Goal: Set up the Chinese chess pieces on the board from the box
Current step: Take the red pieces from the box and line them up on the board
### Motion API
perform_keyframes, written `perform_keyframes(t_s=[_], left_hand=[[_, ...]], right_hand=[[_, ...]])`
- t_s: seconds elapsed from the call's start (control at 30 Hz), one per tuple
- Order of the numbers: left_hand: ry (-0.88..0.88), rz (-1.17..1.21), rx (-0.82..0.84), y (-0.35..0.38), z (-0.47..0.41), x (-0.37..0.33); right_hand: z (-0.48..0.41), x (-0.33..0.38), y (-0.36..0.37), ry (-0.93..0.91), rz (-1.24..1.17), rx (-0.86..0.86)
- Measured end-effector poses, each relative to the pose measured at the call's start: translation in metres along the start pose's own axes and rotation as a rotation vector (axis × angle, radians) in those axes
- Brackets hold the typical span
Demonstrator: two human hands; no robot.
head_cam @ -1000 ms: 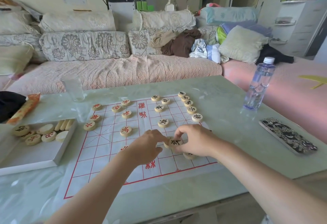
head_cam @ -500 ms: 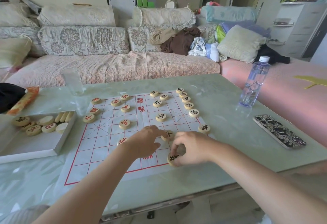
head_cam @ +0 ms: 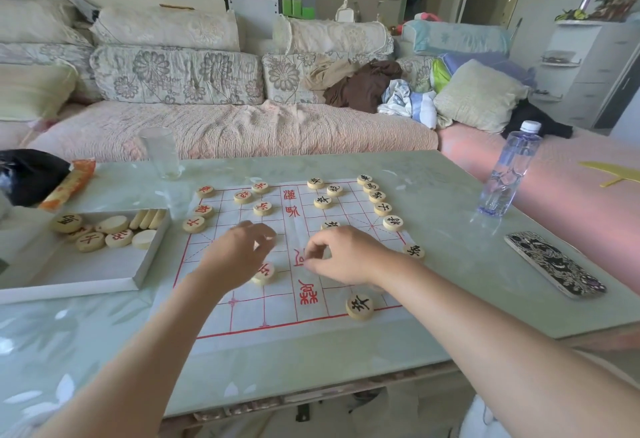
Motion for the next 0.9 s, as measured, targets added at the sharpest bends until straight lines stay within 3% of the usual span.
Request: perform_keyframes(t_s=[0.3,0.47,0.9], left_hand=[[-0.217,-0.132,-0.083,-0.061,0.027,0.112],[-0.288,-0.083,-0.102,-0.083,0.044,0.164],[-0.390,-0.034,-0.155,-0.102,0.053,0.256]], right_hand=[[-0.072,0.093,0.051,-0.086,-0.079,0.058],[-0.125,0.158,0.084,-0.137,-0.044,0.076],[-0.236,0.245,0.140,-0.222,0.209,0.031]])
Point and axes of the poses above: each hand's wrist, its own z-axis away from the middle knuckle, its own y-axis out of the palm, x = y × z, the point moved 4 cm from there along -z, towards the middle knuckle, and after that the axes turned 6 degrees about y, right-handed, at the moved point
